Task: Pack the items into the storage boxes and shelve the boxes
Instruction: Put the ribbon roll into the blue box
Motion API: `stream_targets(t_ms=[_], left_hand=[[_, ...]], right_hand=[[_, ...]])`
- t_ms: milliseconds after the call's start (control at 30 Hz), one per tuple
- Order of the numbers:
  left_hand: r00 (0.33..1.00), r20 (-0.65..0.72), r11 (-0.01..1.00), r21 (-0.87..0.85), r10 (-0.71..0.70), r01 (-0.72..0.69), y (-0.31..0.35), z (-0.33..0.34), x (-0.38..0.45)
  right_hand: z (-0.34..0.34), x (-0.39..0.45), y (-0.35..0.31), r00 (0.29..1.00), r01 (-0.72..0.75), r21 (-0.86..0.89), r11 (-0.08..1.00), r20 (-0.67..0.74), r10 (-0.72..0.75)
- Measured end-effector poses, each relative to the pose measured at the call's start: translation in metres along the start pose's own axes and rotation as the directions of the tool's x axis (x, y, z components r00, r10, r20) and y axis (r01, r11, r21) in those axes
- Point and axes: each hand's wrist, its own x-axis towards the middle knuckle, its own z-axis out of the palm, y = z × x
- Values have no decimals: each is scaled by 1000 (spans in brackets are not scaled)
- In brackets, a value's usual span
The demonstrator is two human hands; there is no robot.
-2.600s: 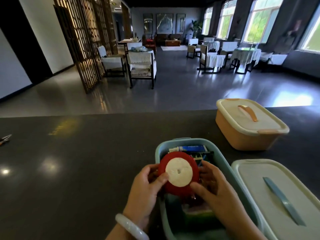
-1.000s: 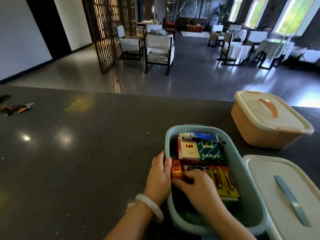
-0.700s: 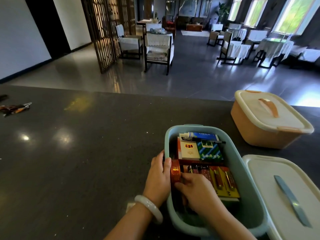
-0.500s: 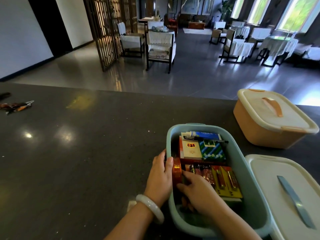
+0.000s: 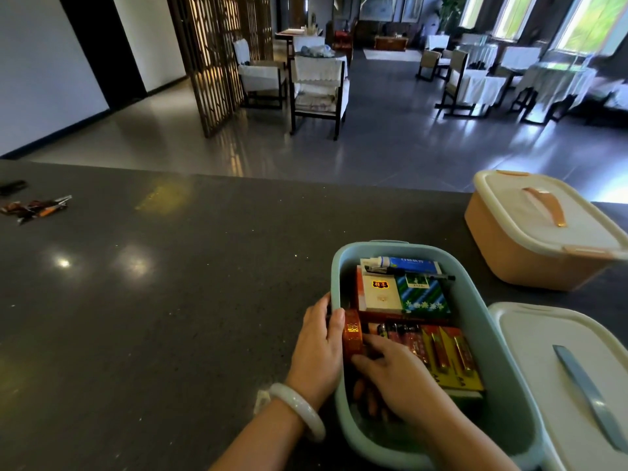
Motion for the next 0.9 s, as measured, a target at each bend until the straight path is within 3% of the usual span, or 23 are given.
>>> stream_targets(t_ms=[567, 900], left_hand=[[1000, -3, 1000, -5, -11, 11, -6, 0, 3], [1000, -7, 1000, 4, -5, 5, -6, 1, 2]], right_hand=[[3, 0, -1, 1000, -5, 46, 999, -18, 6], [3, -8, -3, 994, 19, -55, 998, -108, -25]])
